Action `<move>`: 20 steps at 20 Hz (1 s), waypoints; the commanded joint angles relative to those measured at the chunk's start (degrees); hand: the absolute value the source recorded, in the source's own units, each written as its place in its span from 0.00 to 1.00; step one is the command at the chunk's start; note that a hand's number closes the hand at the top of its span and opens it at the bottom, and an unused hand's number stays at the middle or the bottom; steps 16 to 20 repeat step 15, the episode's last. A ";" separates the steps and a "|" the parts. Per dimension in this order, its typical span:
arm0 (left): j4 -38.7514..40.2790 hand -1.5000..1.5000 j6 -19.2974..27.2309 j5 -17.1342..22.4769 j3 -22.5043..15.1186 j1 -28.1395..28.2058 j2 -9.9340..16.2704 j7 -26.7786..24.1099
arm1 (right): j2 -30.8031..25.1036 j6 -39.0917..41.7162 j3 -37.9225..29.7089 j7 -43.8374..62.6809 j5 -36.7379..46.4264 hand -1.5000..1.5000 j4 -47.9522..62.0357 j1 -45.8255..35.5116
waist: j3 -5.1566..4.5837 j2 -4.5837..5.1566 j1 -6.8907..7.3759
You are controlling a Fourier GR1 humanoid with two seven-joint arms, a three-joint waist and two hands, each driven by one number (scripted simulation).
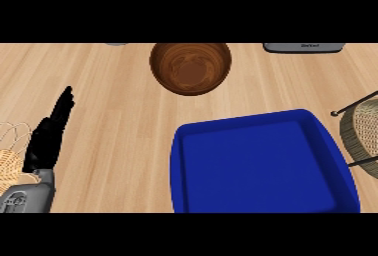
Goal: Pick the tomato from the tray and place it in the tiered basket
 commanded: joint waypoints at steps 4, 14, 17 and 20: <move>2.46 0.50 0.57 -0.06 1.57 0.60 0.04 -1.70 | -3.08 10.91 -15.21 5.08 -12.43 0.00 -1.20 7.94 | 0.06 -0.36 -1.98; 2.68 0.50 -1.12 0.36 1.76 -1.42 0.17 -0.89 | -14.81 21.65 -33.33 -11.98 -20.70 0.00 20.70 19.59 | 0.16 0.07 -0.78; 3.01 0.50 0.74 -0.79 0.95 -1.10 -1.49 -1.81 | -15.05 24.30 -35.67 -13.04 -21.97 0.00 21.34 22.21 | 0.14 0.00 -1.15; 3.01 0.50 0.74 -0.79 0.95 -1.10 -1.49 -1.81 | -15.05 24.30 -35.67 -13.04 -21.97 0.00 21.34 22.21 | 0.14 0.00 -1.15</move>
